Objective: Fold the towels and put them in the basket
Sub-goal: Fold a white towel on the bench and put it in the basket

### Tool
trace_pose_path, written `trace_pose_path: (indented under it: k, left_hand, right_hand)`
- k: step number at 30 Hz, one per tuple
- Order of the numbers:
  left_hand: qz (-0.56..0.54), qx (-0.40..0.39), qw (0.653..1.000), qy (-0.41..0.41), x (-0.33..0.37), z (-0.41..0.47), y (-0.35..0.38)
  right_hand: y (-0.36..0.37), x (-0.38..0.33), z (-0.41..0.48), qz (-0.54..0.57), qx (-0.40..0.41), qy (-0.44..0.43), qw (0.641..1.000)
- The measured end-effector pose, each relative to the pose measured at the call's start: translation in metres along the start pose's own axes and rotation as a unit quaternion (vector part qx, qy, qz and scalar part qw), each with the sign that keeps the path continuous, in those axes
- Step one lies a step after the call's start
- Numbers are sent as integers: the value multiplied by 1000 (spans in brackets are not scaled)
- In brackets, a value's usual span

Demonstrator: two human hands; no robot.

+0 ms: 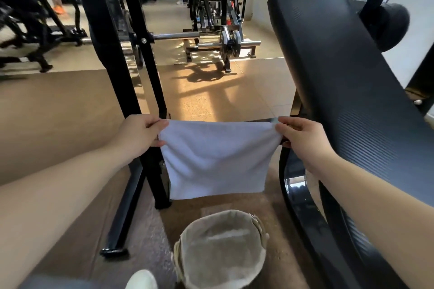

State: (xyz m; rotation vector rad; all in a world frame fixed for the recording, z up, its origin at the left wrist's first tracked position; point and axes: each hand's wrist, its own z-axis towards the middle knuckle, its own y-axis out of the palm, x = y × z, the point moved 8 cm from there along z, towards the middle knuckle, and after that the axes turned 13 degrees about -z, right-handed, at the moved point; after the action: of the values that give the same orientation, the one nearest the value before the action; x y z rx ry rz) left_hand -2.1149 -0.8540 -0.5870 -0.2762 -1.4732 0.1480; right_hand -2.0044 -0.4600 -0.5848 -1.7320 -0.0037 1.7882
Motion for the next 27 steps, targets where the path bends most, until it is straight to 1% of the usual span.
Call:
trace_pose_path:
  k: [2,5,8,11,14,17,19,22,24,27]
  left_hand:
    - [4,9,1000,-2,-3,1,-1]
    - [30,31,999,-12,-12,-5,1]
    - [30,48,998,-41,-21,-18,11]
    - [-6,57,995,-78,-16,-29,23]
    - [-21,30,996,-76,7,-38,38]
    - [-31,8,998,-63,29,-49,52]
    - [-38,17,996,-75,30,-55,57]
    - [-81,24,990,-117,18,-67,72]
    - [-111,6,985,-136,12,-74,86]
    - [-148,-28,979,-138,13,-80,107]
  right_hand:
    - [-1,-1,-3,-39,-7,-14,999]
    - [0,4,-8,-69,-1,-18,997]
    - [1,8,-10,-65,-6,-16,998]
    - [3,4,-11,-55,-21,-17,998]
    - [10,1,-16,-44,-53,-23,997]
    - [14,0,-25,-22,-67,-10,997]
    - [16,2,-31,2,-68,17,998]
    - [25,7,-43,45,-83,59,994]
    - [33,5,-51,46,-94,64,993]
    - [45,-4,-61,46,-101,58,992]
